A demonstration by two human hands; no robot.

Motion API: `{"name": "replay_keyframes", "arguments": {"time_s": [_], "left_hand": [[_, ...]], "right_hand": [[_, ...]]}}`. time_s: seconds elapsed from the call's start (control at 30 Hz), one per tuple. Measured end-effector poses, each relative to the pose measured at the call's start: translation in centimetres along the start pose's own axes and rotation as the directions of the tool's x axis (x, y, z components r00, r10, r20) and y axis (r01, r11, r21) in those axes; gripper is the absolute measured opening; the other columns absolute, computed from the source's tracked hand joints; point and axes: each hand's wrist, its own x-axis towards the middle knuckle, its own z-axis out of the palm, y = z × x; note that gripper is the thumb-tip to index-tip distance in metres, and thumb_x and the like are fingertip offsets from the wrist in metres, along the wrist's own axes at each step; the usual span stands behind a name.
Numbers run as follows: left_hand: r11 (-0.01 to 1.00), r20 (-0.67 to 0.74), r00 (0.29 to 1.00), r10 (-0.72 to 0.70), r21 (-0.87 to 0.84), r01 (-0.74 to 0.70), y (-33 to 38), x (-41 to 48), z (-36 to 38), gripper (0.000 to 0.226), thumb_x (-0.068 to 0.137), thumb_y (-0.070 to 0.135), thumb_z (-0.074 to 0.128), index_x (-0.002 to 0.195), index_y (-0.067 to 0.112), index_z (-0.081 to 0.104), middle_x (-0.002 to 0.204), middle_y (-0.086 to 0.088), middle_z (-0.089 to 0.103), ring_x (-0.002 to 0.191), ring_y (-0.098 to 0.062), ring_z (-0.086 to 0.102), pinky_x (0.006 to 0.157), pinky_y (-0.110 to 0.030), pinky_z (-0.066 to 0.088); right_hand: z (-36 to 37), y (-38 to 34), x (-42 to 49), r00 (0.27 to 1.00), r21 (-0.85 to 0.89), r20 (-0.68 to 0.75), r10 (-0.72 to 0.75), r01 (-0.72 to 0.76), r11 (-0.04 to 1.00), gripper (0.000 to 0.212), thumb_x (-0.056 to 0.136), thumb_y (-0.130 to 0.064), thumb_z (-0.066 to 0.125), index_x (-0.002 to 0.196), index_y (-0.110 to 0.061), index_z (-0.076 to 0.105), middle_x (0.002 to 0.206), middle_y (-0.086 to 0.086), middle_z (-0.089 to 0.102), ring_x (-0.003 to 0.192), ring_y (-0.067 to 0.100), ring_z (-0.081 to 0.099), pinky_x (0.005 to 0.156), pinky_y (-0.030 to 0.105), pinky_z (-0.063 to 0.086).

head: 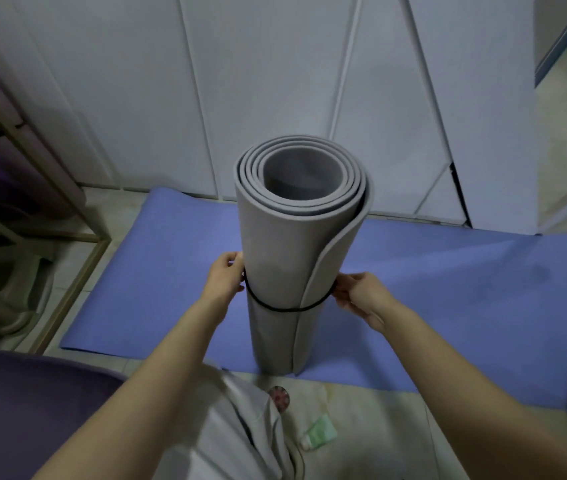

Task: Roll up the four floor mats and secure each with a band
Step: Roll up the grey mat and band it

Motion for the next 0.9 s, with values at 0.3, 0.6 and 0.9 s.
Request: {"name": "replay_keyframes", "arguments": {"time_s": [0.3, 0.6, 0.9], "left_hand": [[0.753, 0.254, 0.966, 0.036, 0.629, -0.194, -6.3, 5.6, -1.3, 0.046, 0.084, 0.044, 0.026, 0.105, 0.01, 0.05, 0.11, -0.01, 0.056, 0.099, -0.035, 0.055, 0.083, -0.055, 0.049], [0.879, 0.226, 0.966, -0.129, 0.477, 0.006, -5.0, 2.3, -0.4, 0.02, 0.097, 0.021, 0.034, 0.101, 0.007, 0.047, 0.096, -0.007, 0.054, 0.079, -0.02, 0.047, 0.07, -0.032, 0.044], [0.873, 0.223, 0.883, -0.414, -0.177, 0.454, -2.8, -2.2, -0.9, 0.025, 0.096, -0.001, 0.039, 0.09, -0.002, 0.063, 0.084, -0.012, 0.059, 0.069, -0.022, 0.056, 0.06, -0.033, 0.06]], "right_hand": [[0.1, 3.0, 1.7, 0.997, -0.087, -0.013, 0.078, -0.079, 0.993, 0.034, 0.099, -0.012, 0.043, 0.065, -0.011, 0.044, 0.058, 0.006, 0.042, 0.043, 0.012, 0.043, 0.046, 0.02, 0.037], [0.7, 4.2, 2.2, 0.994, -0.101, -0.059, 0.094, -0.1, 0.99, 0.032, 0.1, -0.012, 0.043, 0.068, -0.008, 0.041, 0.064, 0.009, 0.046, 0.054, 0.013, 0.042, 0.037, 0.01, 0.043], [1.2, 4.0, -0.9, 0.989, 0.054, 0.091, 0.12, -0.125, 0.991, 0.023, 0.097, 0.007, 0.038, 0.106, 0.021, 0.054, 0.092, 0.028, 0.058, 0.066, 0.023, 0.054, 0.047, 0.019, 0.054]]}}
